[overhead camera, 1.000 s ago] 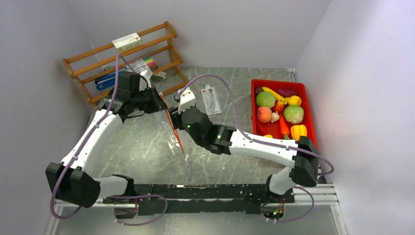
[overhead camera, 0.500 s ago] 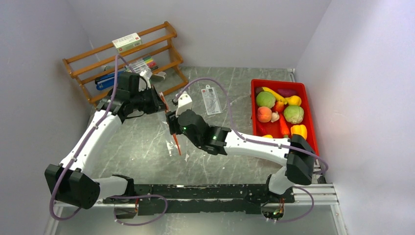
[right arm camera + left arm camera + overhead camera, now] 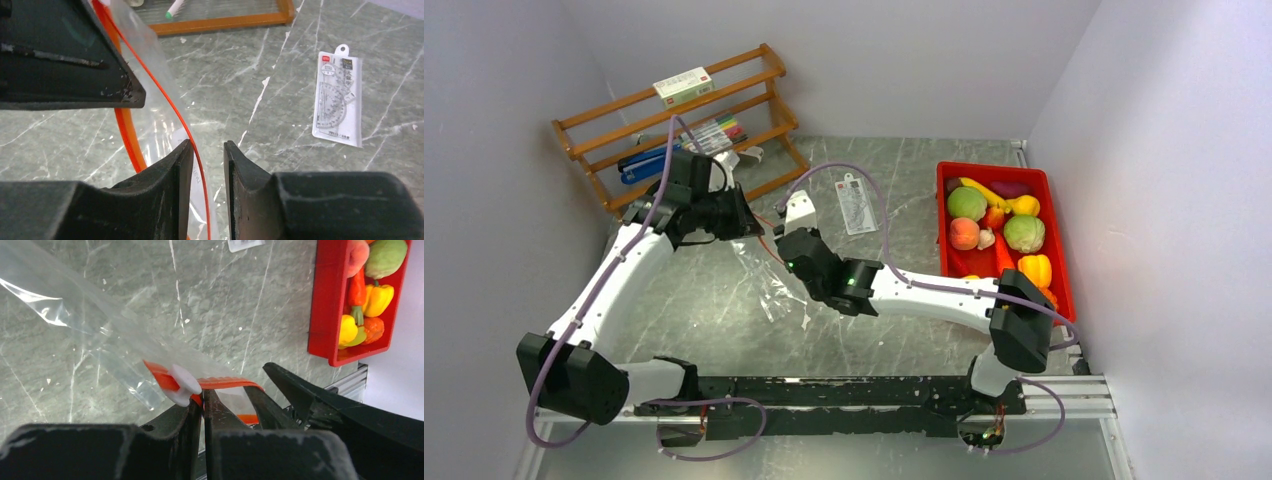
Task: Place the food in the zip-top bag and seal the zipper
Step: Open the zipper of the food storage bag.
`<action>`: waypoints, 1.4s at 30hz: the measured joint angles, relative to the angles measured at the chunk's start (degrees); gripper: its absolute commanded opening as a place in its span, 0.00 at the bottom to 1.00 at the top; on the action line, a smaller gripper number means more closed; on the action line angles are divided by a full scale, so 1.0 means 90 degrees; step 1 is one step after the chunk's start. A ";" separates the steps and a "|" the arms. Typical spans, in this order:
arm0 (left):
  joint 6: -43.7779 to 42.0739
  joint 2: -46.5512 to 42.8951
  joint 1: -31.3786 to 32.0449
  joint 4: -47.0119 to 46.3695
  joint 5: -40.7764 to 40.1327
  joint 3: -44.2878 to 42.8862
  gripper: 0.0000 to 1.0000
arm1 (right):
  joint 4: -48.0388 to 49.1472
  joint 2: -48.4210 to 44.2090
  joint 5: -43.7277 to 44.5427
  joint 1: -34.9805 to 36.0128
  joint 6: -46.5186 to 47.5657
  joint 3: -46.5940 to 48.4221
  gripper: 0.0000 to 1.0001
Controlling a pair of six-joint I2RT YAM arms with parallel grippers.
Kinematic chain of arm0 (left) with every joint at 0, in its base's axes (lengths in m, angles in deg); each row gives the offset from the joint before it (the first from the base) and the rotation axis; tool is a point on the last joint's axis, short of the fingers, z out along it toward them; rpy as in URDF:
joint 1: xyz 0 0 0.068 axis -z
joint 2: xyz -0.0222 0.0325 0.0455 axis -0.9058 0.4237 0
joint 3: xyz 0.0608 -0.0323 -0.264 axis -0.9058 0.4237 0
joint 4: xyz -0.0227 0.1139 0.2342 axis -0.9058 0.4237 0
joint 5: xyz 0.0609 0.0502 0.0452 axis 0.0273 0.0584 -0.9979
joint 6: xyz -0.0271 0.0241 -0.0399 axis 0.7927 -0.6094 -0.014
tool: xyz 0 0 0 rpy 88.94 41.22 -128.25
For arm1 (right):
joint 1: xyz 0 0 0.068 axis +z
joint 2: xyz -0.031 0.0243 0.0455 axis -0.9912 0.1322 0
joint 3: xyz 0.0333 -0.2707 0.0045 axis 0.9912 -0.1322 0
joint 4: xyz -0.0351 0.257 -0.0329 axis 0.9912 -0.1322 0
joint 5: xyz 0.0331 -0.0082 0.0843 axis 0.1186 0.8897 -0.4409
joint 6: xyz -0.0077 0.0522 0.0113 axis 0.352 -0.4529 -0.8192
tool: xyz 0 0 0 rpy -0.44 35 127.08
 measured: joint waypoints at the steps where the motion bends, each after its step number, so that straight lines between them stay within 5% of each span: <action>1: -0.0053 0.0015 0.0000 0.0070 -0.0002 -0.0002 0.07 | 0.0017 0.0000 0.0058 -0.0002 0.0002 0.0000 0.33; 11: -0.0401 0.0114 0.0000 0.0406 0.0316 -0.0369 0.07 | 0.0180 0.0168 -0.0542 -0.0107 -0.0243 0.0095 0.41; 13: -0.0391 0.0112 0.0000 0.0401 0.0427 -0.0386 0.07 | 0.0158 0.0270 -0.0687 -0.0172 -0.0362 0.0114 0.36; 18: -0.0316 0.0032 0.0000 0.0338 0.0760 -0.0172 0.07 | 0.0165 0.0401 -0.1083 -0.0561 -0.0656 0.0029 0.00; 26: -0.0491 0.0187 -0.0061 0.0374 0.1666 -0.0039 0.07 | 0.0253 -0.0022 -0.1183 -0.1217 -0.0746 -0.0350 0.00; 33: -0.0585 0.0607 -0.0090 0.0804 0.1178 -0.0476 0.10 | 0.0189 -0.0440 -0.1100 -0.1328 -0.0736 -0.0437 0.00; 35: -0.0629 0.0695 -0.0095 0.0884 0.0998 -0.0726 0.20 | 0.0124 -0.0427 -0.1078 -0.1336 -0.0736 -0.0379 0.00; 40: -0.0474 0.0602 -0.0102 0.0748 0.0850 -0.0843 0.64 | 0.0029 -0.0364 -0.1107 -0.1341 -0.0886 -0.0124 0.00; 42: -0.0211 0.0425 -0.0102 0.0381 0.0865 -0.0578 0.71 | 0.0012 -0.0248 -0.1086 -0.1338 -0.1049 0.0044 0.00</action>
